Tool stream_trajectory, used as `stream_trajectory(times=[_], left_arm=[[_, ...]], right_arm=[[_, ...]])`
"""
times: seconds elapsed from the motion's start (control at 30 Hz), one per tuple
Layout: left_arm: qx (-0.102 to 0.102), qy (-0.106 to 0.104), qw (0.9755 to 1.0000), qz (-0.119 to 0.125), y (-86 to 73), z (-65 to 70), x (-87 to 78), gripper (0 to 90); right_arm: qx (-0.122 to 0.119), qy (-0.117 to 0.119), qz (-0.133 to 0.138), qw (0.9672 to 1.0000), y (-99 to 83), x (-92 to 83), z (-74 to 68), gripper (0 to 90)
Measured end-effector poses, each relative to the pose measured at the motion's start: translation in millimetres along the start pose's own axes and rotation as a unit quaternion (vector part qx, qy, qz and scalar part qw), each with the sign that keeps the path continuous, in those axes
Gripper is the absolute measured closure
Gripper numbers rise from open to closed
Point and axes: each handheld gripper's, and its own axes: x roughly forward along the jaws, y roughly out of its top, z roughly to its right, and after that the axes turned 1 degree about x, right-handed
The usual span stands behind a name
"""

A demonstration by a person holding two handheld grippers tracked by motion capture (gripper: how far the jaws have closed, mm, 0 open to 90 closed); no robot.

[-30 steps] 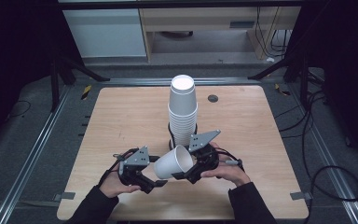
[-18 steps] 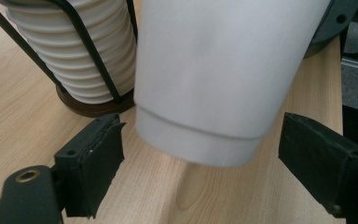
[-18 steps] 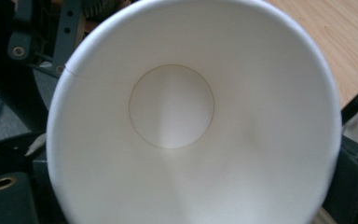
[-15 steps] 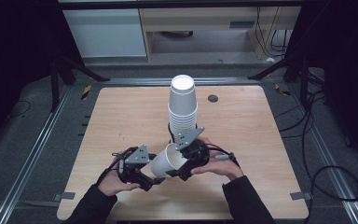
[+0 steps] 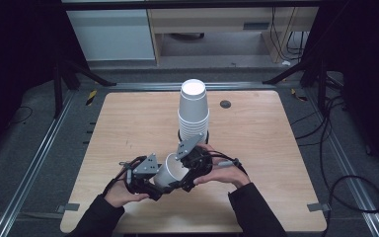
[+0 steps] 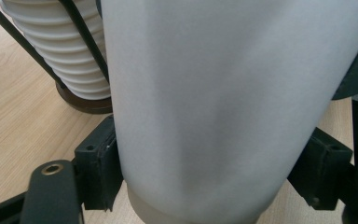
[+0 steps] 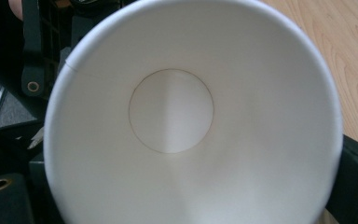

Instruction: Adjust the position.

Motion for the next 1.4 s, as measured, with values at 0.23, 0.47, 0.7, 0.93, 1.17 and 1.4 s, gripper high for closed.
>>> stream_trajectory(times=[0.23, 0.47, 0.7, 0.93, 1.17, 1.4], left_arm=[[-0.011, -0.002, 0.9998, 0.015, -2.7, -4.2, -5.3, 22.7], [-0.036, 0.014, 0.9987, 0.034, -7.5, -14.3, -13.1, 22.6], [-0.06, 0.036, 0.9949, 0.073, -9.1, -17.8, -17.1, 22.4], [-0.076, 0.045, 0.9909, 0.101, -7.6, -16.4, -18.0, 22.4], [-0.083, 0.05, 0.9883, 0.118, -7.0, -13.1, -14.8, 22.4], [-0.075, 0.049, 0.9883, 0.123, -4.2, -7.7, -11.0, 22.4]], right_arm=[[0.003, -0.004, 0.022, 0.9997, -0.8, -8.9, 1.3, 4.6], [0.022, -0.024, 0.071, 0.9969, -7.3, -37.4, 3.6, 3.8], [0.047, -0.052, 0.112, 0.9913, -15.9, -49.8, 5.1, 3.9], [0.08, -0.061, 0.142, 0.9848, -24.5, -45.4, 4.9, 4.2], [0.097, -0.044, 0.179, 0.9781, -27.5, -39.4, 3.0, 4.3], [0.106, -0.029, 0.19, 0.9757, -28.8, -31.9, 3.4, 4.3]])
